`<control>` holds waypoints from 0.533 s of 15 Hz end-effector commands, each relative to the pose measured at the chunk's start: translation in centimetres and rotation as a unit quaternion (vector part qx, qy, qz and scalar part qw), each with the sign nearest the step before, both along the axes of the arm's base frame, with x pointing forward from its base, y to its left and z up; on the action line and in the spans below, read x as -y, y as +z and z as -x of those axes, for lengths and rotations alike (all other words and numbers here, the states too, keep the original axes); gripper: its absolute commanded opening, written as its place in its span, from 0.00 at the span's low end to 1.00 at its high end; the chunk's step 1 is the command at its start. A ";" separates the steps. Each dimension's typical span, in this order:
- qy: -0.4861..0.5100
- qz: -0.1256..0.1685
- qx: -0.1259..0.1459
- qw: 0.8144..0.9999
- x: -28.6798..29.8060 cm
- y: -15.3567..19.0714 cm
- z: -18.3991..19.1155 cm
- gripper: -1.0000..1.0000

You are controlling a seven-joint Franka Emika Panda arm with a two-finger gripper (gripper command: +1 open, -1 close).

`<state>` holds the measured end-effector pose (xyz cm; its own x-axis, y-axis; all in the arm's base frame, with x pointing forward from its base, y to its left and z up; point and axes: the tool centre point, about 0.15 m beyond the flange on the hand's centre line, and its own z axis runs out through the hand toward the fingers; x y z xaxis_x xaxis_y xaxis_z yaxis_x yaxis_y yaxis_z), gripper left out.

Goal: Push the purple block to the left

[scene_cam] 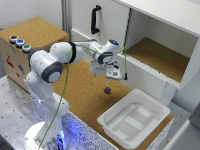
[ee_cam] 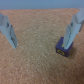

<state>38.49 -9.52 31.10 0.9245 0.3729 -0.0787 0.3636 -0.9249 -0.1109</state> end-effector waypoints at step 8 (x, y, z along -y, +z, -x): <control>-0.120 0.136 0.066 0.981 6.1 -0.7 1.5 1.00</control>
<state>37.69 -14.90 30.44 0.9797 0.1882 -0.0696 0.1896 -0.9818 0.0135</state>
